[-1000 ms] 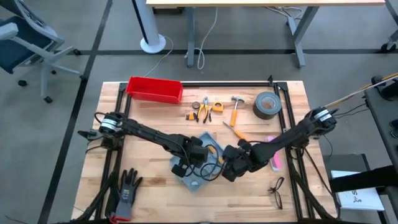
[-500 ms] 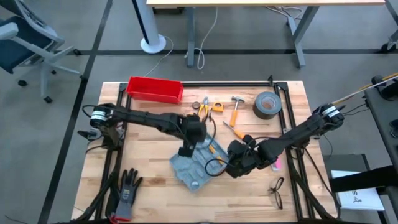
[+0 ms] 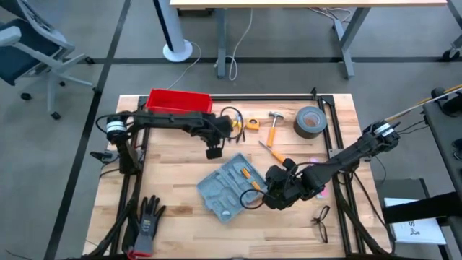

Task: Prefit tool cases
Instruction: Remove the voltage tester screwdriver from the gray toolbox

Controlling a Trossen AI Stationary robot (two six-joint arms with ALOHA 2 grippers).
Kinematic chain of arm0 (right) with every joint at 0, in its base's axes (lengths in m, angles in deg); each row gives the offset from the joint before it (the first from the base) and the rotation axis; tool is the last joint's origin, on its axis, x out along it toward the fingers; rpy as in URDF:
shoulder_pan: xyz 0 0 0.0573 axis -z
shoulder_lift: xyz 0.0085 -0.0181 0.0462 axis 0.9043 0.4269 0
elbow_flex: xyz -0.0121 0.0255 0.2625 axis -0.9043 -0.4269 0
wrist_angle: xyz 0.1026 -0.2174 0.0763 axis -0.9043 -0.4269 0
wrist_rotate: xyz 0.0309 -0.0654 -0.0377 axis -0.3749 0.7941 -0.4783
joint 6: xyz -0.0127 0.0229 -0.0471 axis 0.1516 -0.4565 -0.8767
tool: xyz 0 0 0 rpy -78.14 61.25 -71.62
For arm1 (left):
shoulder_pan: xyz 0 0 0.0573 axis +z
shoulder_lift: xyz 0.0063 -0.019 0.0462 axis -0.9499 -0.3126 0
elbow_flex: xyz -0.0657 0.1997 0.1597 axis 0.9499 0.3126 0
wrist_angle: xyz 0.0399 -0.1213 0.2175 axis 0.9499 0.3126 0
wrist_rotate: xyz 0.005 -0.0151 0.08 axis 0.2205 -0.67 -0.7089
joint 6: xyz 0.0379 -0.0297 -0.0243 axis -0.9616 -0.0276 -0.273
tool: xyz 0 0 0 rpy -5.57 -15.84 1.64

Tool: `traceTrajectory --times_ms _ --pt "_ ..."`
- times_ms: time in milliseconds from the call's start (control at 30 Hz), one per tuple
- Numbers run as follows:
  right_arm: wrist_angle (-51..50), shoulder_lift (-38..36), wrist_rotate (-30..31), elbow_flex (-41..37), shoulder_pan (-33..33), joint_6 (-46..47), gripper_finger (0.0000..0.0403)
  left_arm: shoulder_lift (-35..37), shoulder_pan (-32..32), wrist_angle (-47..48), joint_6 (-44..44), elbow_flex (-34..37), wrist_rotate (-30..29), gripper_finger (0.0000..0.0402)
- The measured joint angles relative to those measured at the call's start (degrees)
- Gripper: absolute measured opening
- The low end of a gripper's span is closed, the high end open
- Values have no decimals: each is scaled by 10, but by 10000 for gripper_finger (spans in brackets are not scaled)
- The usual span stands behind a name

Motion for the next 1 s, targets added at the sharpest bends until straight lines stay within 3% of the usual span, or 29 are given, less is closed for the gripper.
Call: traceTrajectory --times_ms 367,600,867,1000 --pt "11 0 1 0 0 -1 122 0 92 -6 21 61 -1 11" --pt "18 0 1 0 0 -7 119 0 115 -7 30 74 -1 15" --pt "19 0 1 0 0 -8 108 0 117 -10 40 107 -1 37" --pt "20 0 1 0 0 -12 115 0 117 -16 40 114 -1 73"
